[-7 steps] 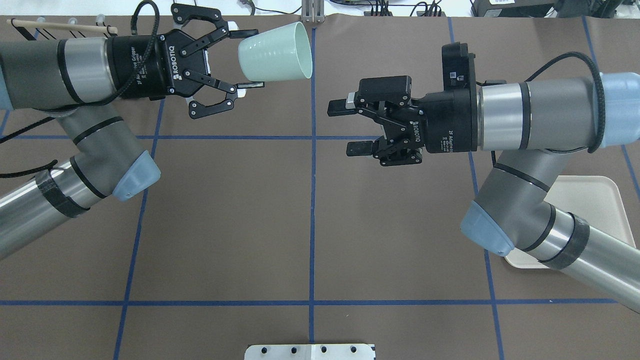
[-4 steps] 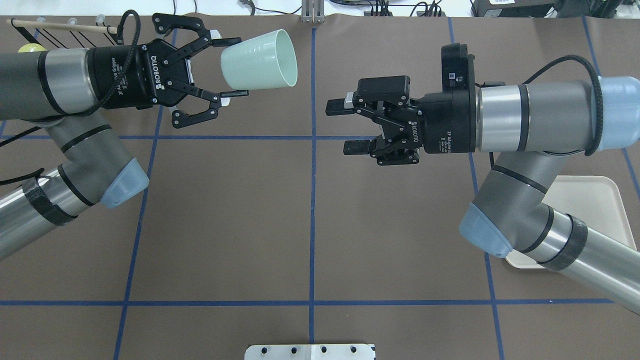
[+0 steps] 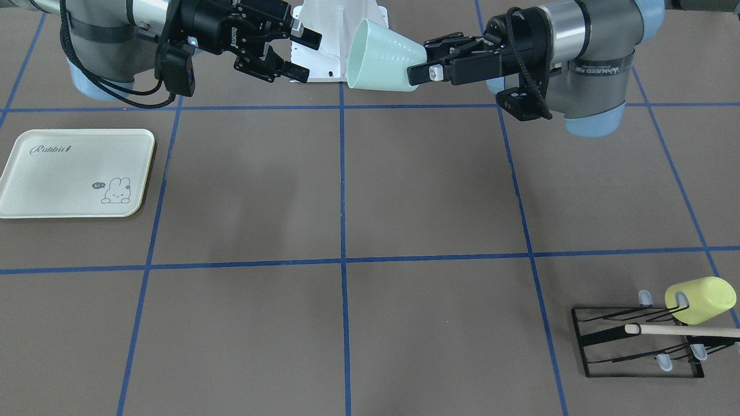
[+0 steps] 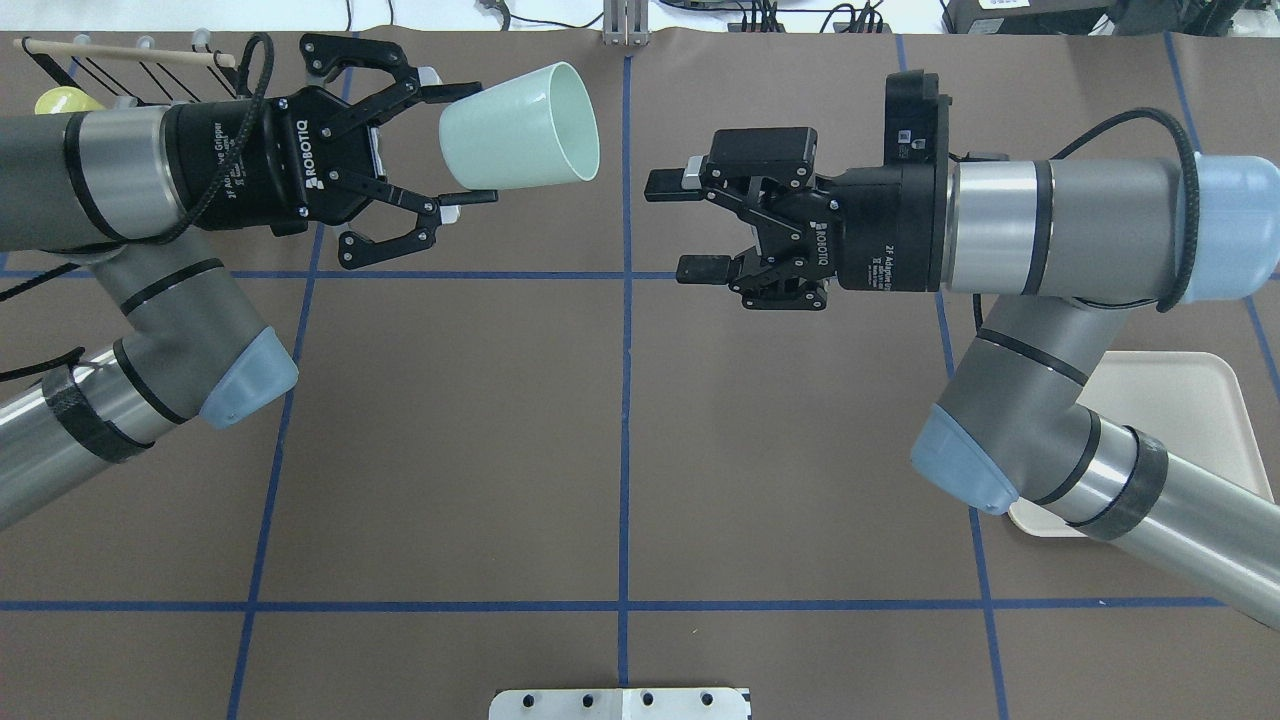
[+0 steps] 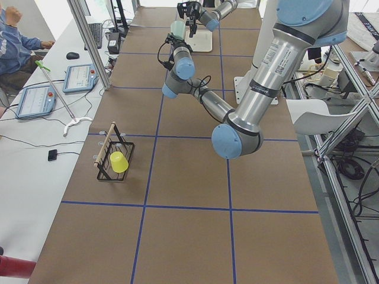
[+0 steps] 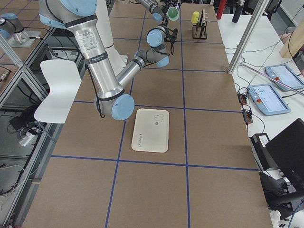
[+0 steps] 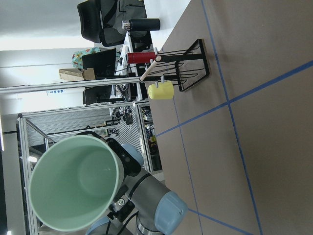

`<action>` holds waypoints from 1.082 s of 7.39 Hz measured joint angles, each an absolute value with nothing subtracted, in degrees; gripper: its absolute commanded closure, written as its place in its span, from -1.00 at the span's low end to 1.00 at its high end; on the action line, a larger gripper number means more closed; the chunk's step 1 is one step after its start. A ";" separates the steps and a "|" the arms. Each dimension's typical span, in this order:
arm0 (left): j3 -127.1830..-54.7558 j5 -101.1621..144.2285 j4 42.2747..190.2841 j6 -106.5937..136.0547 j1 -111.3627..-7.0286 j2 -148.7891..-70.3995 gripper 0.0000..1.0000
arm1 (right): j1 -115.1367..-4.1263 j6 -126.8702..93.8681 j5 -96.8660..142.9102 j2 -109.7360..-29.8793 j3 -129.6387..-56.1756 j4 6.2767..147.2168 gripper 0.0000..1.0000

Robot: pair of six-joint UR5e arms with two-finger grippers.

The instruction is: Left arm grabs green cup and hands to right arm on tray

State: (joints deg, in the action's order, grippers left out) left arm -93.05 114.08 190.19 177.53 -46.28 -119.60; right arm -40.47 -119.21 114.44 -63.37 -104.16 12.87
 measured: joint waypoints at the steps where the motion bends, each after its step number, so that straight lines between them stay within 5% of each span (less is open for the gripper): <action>1: -93.06 114.03 190.02 177.74 -45.67 -119.74 1.00 | -40.45 -119.30 114.21 -63.16 -104.05 12.86 -0.78; 8: -94.34 113.68 188.18 177.86 -43.35 -121.14 1.00 | -40.49 -119.38 114.07 -62.69 -103.97 12.83 -0.62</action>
State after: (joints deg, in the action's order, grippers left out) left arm -94.34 113.68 188.18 177.86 -43.35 -121.14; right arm -40.49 -119.38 114.07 -62.69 -103.97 12.83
